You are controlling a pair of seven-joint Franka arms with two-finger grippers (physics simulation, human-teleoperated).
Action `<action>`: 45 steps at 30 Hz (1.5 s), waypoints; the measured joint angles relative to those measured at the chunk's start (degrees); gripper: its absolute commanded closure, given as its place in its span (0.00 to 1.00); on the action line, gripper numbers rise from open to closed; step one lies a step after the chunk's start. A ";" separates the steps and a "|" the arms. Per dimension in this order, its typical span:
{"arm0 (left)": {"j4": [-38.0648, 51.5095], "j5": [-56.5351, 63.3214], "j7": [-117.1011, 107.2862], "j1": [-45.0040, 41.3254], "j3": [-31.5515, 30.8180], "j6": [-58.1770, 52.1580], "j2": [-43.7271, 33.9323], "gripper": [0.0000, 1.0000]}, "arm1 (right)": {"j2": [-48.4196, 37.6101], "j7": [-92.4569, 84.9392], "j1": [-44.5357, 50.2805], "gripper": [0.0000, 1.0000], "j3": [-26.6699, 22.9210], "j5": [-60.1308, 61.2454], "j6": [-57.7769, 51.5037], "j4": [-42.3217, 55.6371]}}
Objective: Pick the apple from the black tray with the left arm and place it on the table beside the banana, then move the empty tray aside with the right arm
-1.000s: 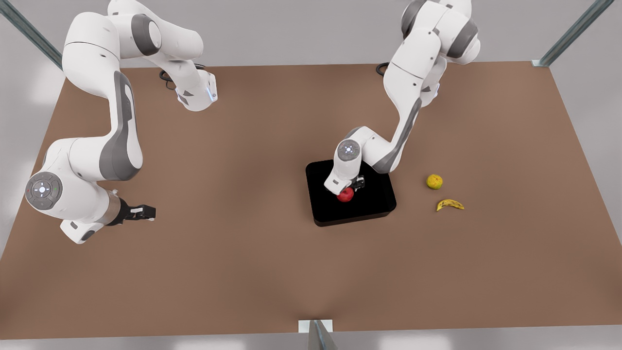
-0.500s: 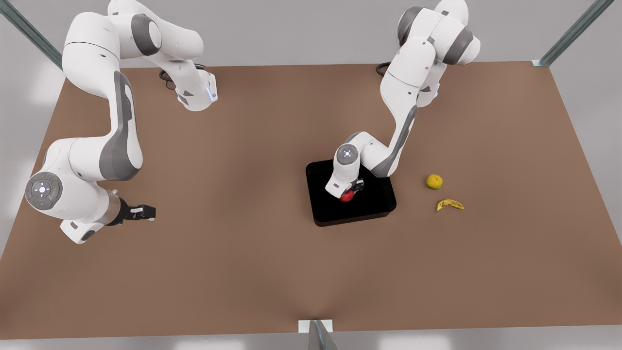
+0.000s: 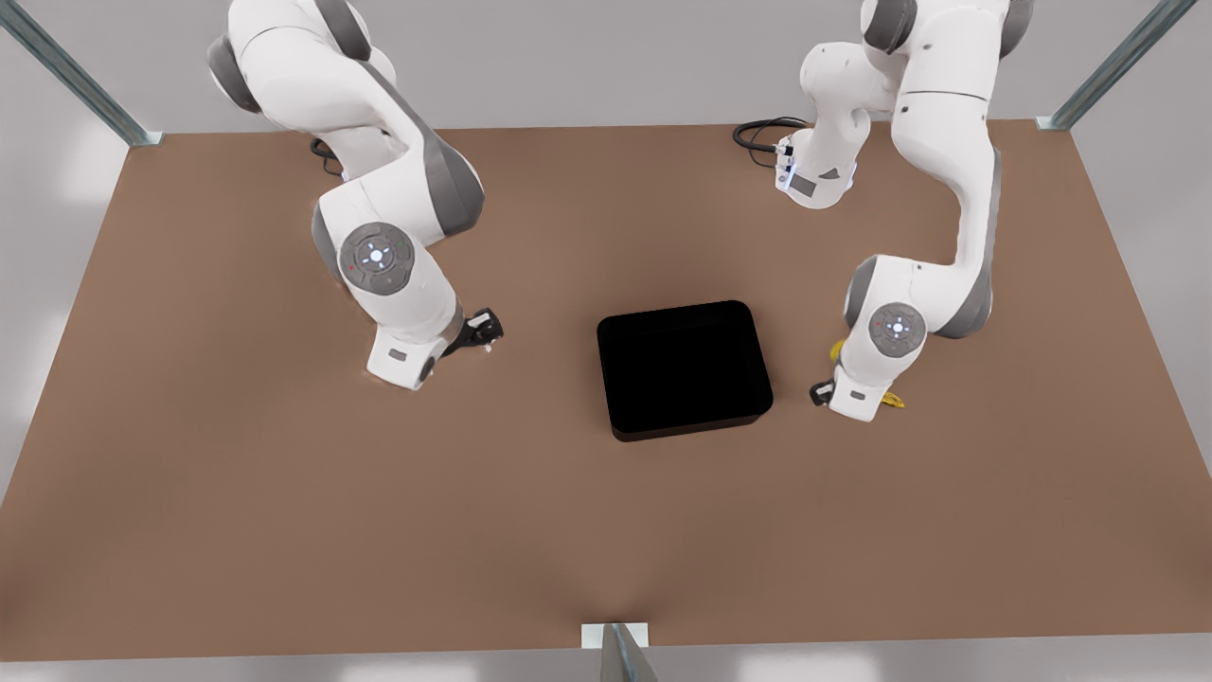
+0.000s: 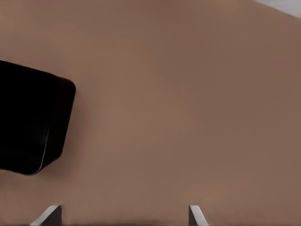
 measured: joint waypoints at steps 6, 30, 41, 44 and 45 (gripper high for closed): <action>-9.42 0.32 6.99 -2.12 -0.05 11.90 2.95 0.28 | 4.95 14.13 7.87 0.00 0.71 -0.03 5.71 -0.54; 14.14 -11.28 25.95 0.46 12.93 -14.61 -11.46 0.00 | 19.01 43.04 8.58 0.00 10.31 -15.47 33.90 -9.90; 14.71 -12.16 31.99 0.76 13.30 -21.98 -10.84 0.00 | 19.74 44.76 7.30 0.00 10.51 -17.32 42.49 -17.36; 14.78 -12.14 33.09 0.81 13.31 -22.51 -10.67 0.00 | 20.40 44.99 7.27 0.03 10.45 -18.07 43.65 -17.55; 14.79 -12.14 33.41 0.81 13.31 -22.63 -10.65 0.00 | 20.57 45.05 7.23 0.05 10.45 -18.21 43.93 -17.57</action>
